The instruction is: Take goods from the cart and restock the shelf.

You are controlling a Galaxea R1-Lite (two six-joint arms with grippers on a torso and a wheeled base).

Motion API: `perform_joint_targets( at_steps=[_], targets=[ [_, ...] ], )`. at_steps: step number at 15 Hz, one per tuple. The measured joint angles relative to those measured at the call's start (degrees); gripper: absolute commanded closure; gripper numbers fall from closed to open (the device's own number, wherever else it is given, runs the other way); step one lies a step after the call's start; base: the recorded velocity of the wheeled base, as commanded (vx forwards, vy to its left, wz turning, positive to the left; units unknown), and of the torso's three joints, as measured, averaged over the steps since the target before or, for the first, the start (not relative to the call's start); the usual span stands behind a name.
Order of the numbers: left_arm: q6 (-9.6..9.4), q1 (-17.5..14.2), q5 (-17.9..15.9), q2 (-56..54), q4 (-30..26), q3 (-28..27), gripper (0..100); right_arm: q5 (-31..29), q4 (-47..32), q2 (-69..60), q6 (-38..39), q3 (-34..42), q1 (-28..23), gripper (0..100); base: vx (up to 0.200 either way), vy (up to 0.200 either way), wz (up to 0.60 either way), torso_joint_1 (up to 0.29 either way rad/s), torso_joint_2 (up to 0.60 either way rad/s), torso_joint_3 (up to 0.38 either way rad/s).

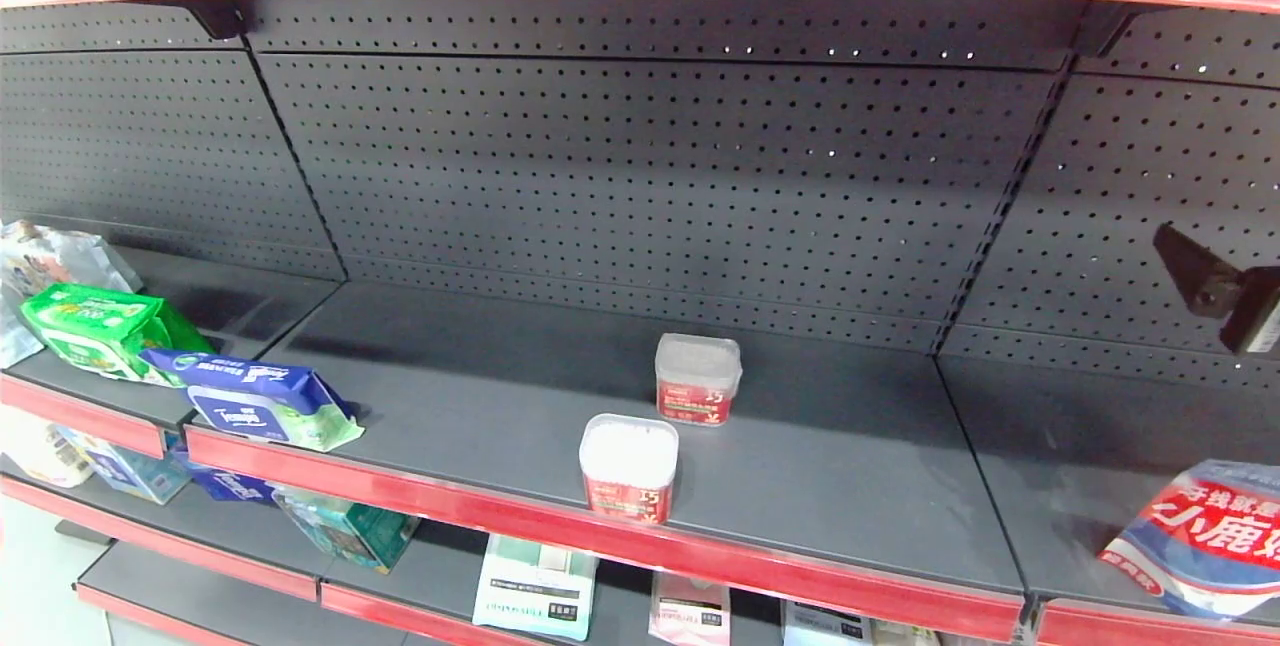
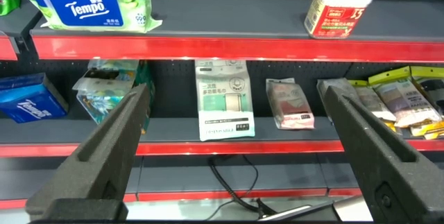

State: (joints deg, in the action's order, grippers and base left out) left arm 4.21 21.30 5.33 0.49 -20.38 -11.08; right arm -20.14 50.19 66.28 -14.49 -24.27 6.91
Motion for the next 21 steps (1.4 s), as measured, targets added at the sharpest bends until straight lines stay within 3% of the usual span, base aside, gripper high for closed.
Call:
perform_joint_targets(
  at_steps=[5, 9, 12, 14, 17, 21],
  targets=[
    [0.06, 1.0, -0.1, 0.2, 0.0, 0.0, 0, 0.2, -12.7, -11.8, -1.5, 1.6, -4.6, 0, 0.0, 0.0, 0.0, 0.0, 0.0, 0.0],
    [-0.05, 1.9, 0.6, 0.2, 0.0, 0.0, 0, 0.1, -33.8, -26.2, -1.4, 1.7, -5.8, 0, 0.0, 0.0, 0.0, 0.0, 0.0, 0.0],
    [-0.9, 1.8, 3.7, 0.9, 0.4, -0.9, 0, 0.1, -50.0, -37.9, -1.2, 1.7, -6.2, 0, 0.0, 0.0, 0.0, 0.0, 0.0, 0.0],
    [0.13, 1.7, 5.4, 4.6, 4.1, -2.9, 0, 0.1, -53.7, -43.8, -1.2, 2.8, -6.3, 0, 0.0, 0.0, 0.0, 0.0, 0.0, 0.0],
    [3.34, 1.5, 9.9, 17.5, 14.8, -7.2, 0, 0.3, -55.3, -51.6, -1.2, 7.7, -6.0, 0, 0.0, 0.0, 0.0, 0.0, 0.0, 0.0],
    [5.61, -2.8, 14.0, 38.7, 24.6, -12.6, 0, 2.6, -55.1, -60.0, 3.3, 15.1, -5.4, 0, 0.0, 0.0, 0.0, 0.0, 0.0, 0.0]
  ],
)
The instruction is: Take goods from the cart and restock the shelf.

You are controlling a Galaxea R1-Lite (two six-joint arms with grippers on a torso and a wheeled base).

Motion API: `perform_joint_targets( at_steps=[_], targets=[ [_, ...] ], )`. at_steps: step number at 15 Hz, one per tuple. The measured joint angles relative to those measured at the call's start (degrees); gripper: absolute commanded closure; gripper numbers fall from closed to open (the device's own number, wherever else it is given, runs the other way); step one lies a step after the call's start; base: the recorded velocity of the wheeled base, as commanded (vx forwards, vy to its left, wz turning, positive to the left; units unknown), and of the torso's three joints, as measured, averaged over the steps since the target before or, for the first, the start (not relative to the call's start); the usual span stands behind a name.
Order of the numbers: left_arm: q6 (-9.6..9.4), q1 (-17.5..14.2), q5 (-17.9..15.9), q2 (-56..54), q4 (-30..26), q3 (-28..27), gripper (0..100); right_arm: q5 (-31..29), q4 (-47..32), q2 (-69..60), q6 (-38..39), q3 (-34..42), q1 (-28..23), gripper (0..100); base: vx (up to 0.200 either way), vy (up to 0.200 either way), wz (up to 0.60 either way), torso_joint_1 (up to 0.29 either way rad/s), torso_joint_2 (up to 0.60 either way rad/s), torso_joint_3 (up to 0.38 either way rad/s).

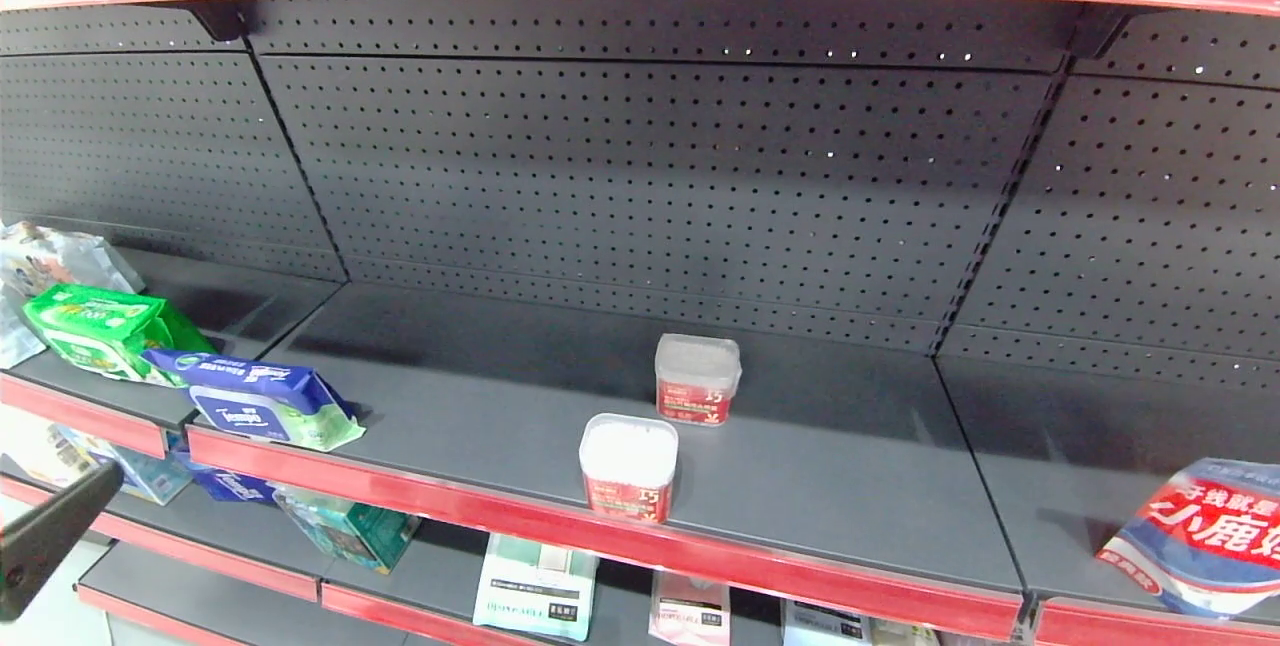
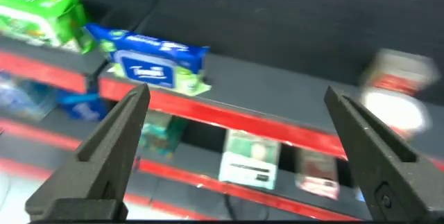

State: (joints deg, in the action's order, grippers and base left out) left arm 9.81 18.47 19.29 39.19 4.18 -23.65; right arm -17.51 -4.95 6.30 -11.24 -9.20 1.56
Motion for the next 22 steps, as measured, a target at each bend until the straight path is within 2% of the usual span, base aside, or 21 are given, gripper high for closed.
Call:
perform_joint_targets(
  at_steps=[1, 3, 5, 8, 10, 12, 13, 15, 17, 22],
  targets=[
    [0.22, -1.1, -0.1, 4.0, 1.8, -0.7, 0, 0.4, 0.2, -1.1, 0.7, 1.0, -0.1, 0, 0.0, 0.0, 0.0, 0.0, 0.0, 0.0],
    [0.34, -2.4, -3.0, 11.1, 7.8, -1.3, 0, 1.3, 0.4, -2.8, 2.3, 3.3, -0.4, 0, 0.0, 0.0, 0.0, 0.0, 0.0, 0.0],
    [0.34, -2.8, -5.3, 16.9, 12.7, -1.3, 0, 5.8, 1.2, -4.6, 3.9, 5.1, -1.1, 0, 0.0, 0.0, 0.0, 0.0, 0.0, 0.0],
    [0.37, -3.0, -6.0, 23.8, 18.2, -0.5, 0, 6.4, 1.5, -5.9, 7.0, 5.9, -1.5, 0, 0.0, 0.0, 0.0, 0.0, 0.0, 0.0],
    [0.37, -3.0, -6.0, 26.7, 19.1, 0.0, 0, 7.1, 1.9, -6.2, 10.3, 6.3, -1.5, 0, 0.0, 0.0, 0.0, 0.0, 0.0, 0.0],
    [0.37, -3.0, -6.3, 28.4, 19.8, 0.6, 0, 13.1, 3.7, -6.3, 9.6, 6.9, -1.5, 0, 0.0, 0.0, 0.0, 0.0, 0.0, 0.0],
    [0.37, -2.9, -6.6, 29.3, 20.4, 0.8, 0, 14.1, 4.5, -6.3, 9.5, 7.2, -1.5, 0, 0.0, 0.0, 0.0, 0.0, 0.0, 0.0],
    [0.37, -2.8, -6.6, 31.5, 24.3, 0.9, 0, 12.6, 5.2, -6.4, 11.0, 7.6, -1.5, 0, 0.0, 0.0, 0.0, 0.0, 0.0, 0.0],
    [0.3, -2.8, -6.3, 34.1, 28.2, 0.9, 0, 14.6, 5.2, -6.4, 11.4, 8.5, -1.5, 0, 0.0, 0.0, 0.0, 0.0, 0.0, 0.0],
    [0.2, -2.8, -6.2, 40.1, 29.2, 1.7, 0, 15.3, 4.8, -6.4, 11.1, 9.0, -1.5, 0, 0.0, 0.0, 0.0, 0.0, 0.0, 0.0]
  ],
)
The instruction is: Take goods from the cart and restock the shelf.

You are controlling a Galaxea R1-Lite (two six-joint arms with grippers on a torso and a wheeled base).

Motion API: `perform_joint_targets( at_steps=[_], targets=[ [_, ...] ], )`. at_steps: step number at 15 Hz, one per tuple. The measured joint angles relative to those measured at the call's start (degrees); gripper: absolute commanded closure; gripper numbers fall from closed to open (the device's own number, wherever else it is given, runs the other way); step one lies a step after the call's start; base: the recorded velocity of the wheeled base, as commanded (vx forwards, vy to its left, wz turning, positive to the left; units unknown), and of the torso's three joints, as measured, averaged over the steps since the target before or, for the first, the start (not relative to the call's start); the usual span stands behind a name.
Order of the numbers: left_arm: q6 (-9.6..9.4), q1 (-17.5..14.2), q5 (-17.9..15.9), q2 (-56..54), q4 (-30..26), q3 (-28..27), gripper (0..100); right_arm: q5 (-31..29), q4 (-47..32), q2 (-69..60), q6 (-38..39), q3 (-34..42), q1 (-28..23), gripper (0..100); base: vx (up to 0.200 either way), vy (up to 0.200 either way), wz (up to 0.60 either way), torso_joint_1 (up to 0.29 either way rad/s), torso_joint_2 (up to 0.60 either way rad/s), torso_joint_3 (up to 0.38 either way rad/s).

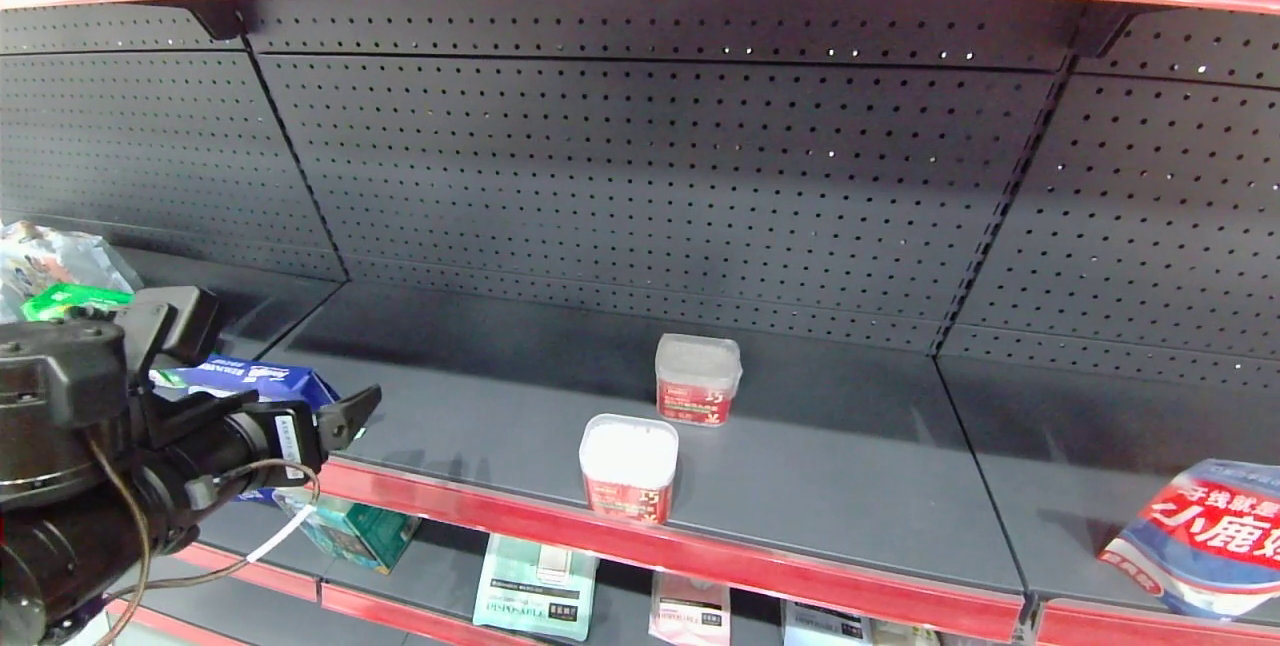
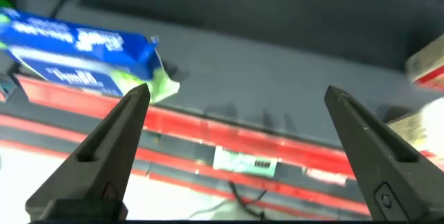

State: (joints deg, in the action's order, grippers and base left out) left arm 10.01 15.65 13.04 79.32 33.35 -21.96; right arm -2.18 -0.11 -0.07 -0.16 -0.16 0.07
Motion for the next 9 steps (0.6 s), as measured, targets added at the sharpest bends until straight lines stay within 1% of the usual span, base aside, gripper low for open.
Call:
perform_joint_targets(
  at_steps=[5, 6, 9],
  targets=[
    [0.04, 0.1, -0.2, 6.4, 0.4, -0.3, 0, 0.0, 0.0, 0.0, 0.2, 0.0, 0.0, 0, 0.0, 0.0, 0.0, 0.0, 0.0, 0.0],
    [0.02, 0.3, -0.3, 7.1, 0.4, -0.4, 0, 0.0, 0.0, 0.0, 0.2, 0.1, 0.0, 0, 0.0, 0.0, -0.6, 0.012, 0.0, 0.002],
    [-0.09, 1.0, -0.2, 8.9, 3.6, -0.4, 0, 0.0, 0.0, 0.0, 0.2, 0.1, 0.0, 0, 0.0, 0.0, -0.6, -0.001, 0.01, 0.001]
  ],
)
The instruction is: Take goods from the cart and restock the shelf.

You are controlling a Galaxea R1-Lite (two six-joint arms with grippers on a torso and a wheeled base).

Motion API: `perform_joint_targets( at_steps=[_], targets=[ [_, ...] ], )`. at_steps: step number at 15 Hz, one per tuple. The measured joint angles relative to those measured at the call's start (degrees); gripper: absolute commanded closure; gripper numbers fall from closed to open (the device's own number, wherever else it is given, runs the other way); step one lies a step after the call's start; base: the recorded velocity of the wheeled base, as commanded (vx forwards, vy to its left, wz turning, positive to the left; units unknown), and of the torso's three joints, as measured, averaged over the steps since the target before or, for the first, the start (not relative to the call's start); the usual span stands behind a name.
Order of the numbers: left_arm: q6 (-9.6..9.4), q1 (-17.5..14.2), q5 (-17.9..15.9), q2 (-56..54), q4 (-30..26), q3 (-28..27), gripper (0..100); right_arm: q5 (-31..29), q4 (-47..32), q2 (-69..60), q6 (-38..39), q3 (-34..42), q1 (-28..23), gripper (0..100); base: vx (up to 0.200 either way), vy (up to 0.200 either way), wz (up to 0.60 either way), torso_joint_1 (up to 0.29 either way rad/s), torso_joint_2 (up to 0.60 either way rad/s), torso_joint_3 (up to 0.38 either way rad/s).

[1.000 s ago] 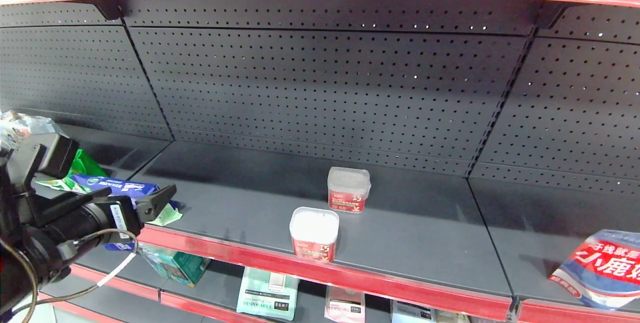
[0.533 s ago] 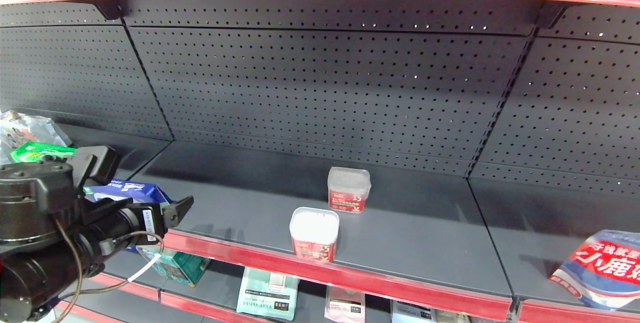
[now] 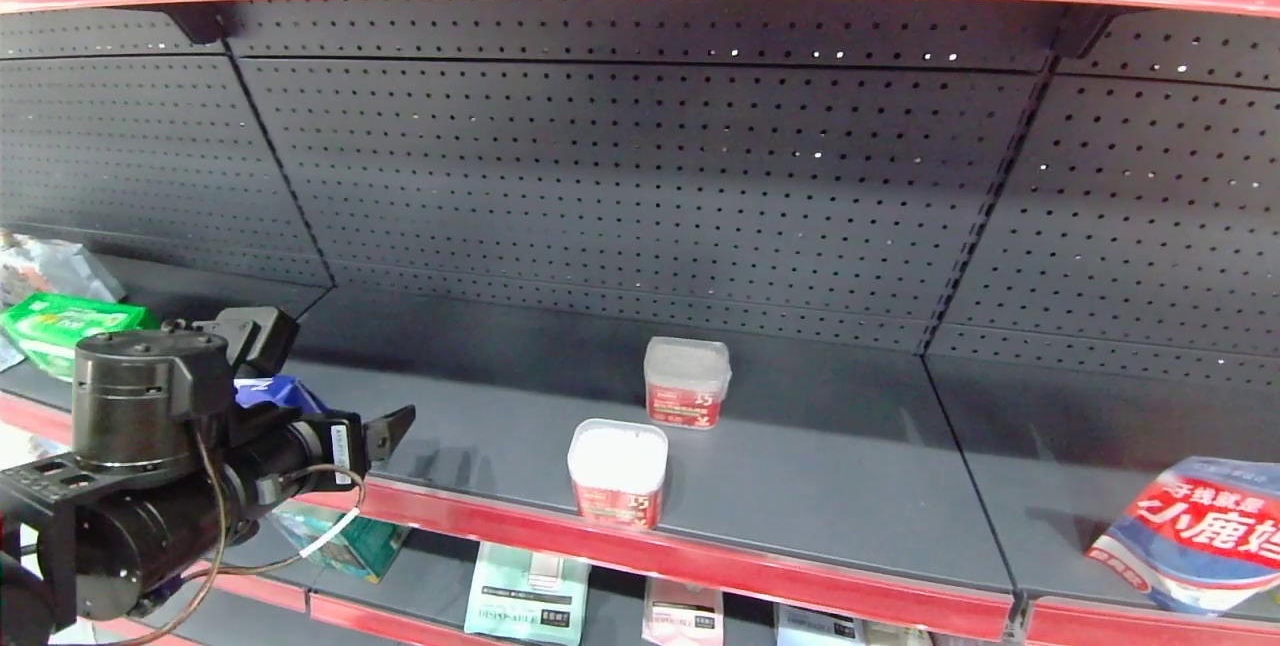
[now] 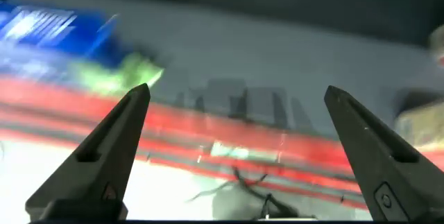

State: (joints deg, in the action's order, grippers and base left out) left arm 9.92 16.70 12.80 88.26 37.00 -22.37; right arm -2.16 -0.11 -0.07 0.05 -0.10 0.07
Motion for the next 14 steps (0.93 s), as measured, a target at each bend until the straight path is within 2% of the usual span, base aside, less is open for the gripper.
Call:
perform_joint_targets(
  at_steps=[1, 11, 14],
  targets=[
    [-0.13, 0.2, 0.0, 0.6, 0.6, 0.0, 0, 0.0, 0.0, 0.0, 0.0, 0.0, 0.0, 0, 0.0, 0.0, -0.6, 0.027, 0.01, -0.002],
    [-0.65, 0.4, 0.3, 1.5, 1.0, 1.0, 0, 0.0, 0.0, 0.0, -0.1, 0.0, 0.0, 0, 0.0, 0.0, 0.0, 0.0, 0.0, 0.0],
    [-0.56, 2.3, 0.4, 2.1, 0.8, 2.4, 0, 0.0, 0.0, 0.0, -0.1, 0.0, 0.0, 0, 0.0, 0.0, 0.0, 0.0, 0.0, 0.0]
  ],
)
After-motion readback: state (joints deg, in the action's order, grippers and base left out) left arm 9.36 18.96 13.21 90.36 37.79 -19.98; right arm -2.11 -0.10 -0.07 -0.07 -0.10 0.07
